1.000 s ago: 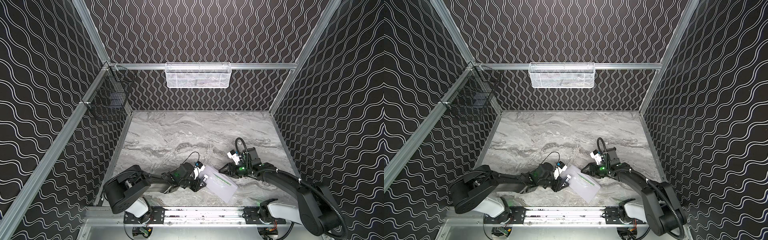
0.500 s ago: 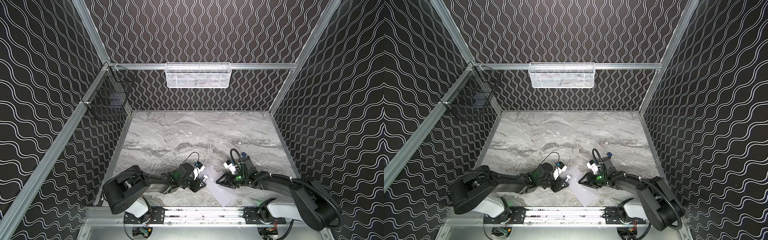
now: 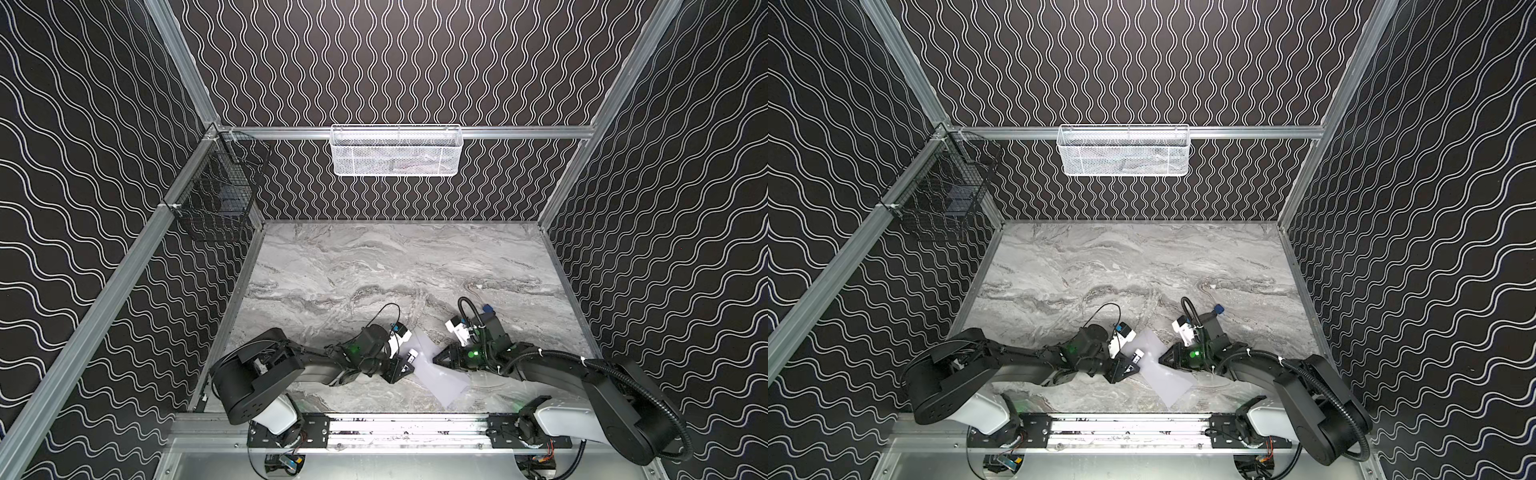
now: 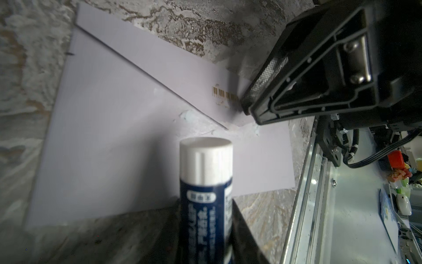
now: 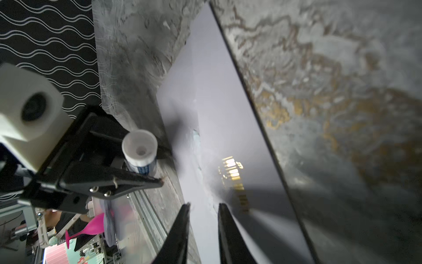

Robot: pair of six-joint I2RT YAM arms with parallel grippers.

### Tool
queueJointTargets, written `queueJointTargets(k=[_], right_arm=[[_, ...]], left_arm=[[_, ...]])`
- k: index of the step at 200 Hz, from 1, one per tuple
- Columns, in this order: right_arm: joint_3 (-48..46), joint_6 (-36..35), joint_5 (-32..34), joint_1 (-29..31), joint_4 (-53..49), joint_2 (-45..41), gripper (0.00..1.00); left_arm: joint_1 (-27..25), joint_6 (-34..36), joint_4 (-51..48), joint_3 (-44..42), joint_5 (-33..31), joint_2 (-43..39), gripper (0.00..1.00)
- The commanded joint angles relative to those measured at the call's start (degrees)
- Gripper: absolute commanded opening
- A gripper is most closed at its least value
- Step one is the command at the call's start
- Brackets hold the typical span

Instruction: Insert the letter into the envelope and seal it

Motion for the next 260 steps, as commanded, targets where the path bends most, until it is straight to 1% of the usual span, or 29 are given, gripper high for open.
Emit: queueJointTargets(k=[1, 26, 49, 84, 133, 151, 164, 184, 206, 217, 231, 260], right_arm=[[0.8, 0.8, 1.1, 0.0, 2.4, 2.2, 0.18], [1.6, 1.0, -0.2, 0.6, 4.3, 7.1, 0.13], [3.0, 0.5, 1.0, 2.6, 2.9, 9.9, 0.10], [3.4, 0.7, 2.4, 4.1, 1.9, 10.7, 0.08], [3.3, 1.4, 2.4, 4.2, 2.6, 12.5, 0.08], [4.8, 0.9, 1.4, 4.2, 0.9, 11.3, 0.07], [7.6, 0.2, 1.2, 4.3, -3.2, 7.5, 0.07], [9.6, -0.4, 4.3, 4.3, -7.5, 0.3, 0.08], [7.1, 1.3, 7.1, 4.3, -5.9, -3.6, 0.08], [6.1, 1.9, 9.0, 4.4, -5.1, -3.9, 0.08], [5.3, 1.1, 11.3, 4.5, -5.0, -3.0, 0.07], [3.9, 0.6, 11.7, 5.3, -2.4, 1.3, 0.06]], left_arm=[[0.2, 0.8, -7.0, -0.3, -1.4, 0.9, 0.00], [0.2, 0.8, -6.9, -0.3, -1.0, 1.1, 0.00], [0.2, 0.9, -6.9, -0.2, -1.0, 1.2, 0.00], [0.2, 0.8, -6.5, -0.4, -0.9, 1.2, 0.00], [0.2, 0.9, -6.9, -0.6, -1.1, 0.5, 0.00], [0.2, 0.8, -6.8, -0.7, -1.1, 0.3, 0.00], [0.2, 0.7, -6.6, -0.8, -1.2, 0.2, 0.00], [0.2, 0.7, -6.9, -1.0, -1.3, -0.1, 0.00], [0.1, 1.0, -7.4, -0.8, -1.4, -0.4, 0.00], [0.2, 1.2, -7.5, -0.5, -1.2, -0.1, 0.00], [0.2, 1.6, -7.7, 0.0, -1.0, 0.5, 0.00], [0.2, 2.0, -8.0, 0.7, -0.7, 1.2, 0.00]])
